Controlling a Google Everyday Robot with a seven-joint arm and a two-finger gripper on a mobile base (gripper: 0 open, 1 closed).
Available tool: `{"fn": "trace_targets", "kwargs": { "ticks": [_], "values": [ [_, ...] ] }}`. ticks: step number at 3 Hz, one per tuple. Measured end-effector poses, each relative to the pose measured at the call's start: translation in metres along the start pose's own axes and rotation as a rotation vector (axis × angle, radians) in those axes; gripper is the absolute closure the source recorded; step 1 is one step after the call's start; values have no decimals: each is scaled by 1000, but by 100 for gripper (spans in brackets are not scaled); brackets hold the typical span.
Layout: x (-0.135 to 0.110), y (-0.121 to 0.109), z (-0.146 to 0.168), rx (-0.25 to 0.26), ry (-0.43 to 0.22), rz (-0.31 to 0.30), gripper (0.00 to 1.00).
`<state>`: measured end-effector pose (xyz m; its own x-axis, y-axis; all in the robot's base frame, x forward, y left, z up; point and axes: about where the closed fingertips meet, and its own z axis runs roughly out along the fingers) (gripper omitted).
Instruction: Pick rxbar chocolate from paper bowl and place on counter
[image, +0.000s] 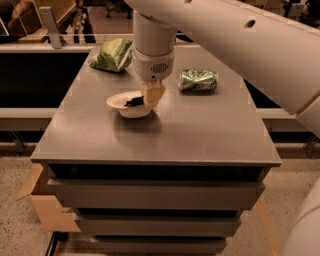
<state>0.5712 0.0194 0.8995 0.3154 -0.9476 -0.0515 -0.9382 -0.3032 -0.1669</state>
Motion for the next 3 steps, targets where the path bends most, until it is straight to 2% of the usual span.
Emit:
{"fn": "trace_targets", "kwargs": {
  "ticks": [1, 3],
  "values": [
    [-5, -4, -17, 20, 23, -13, 100],
    [-11, -6, -25, 25, 24, -22, 100]
  ]
}}
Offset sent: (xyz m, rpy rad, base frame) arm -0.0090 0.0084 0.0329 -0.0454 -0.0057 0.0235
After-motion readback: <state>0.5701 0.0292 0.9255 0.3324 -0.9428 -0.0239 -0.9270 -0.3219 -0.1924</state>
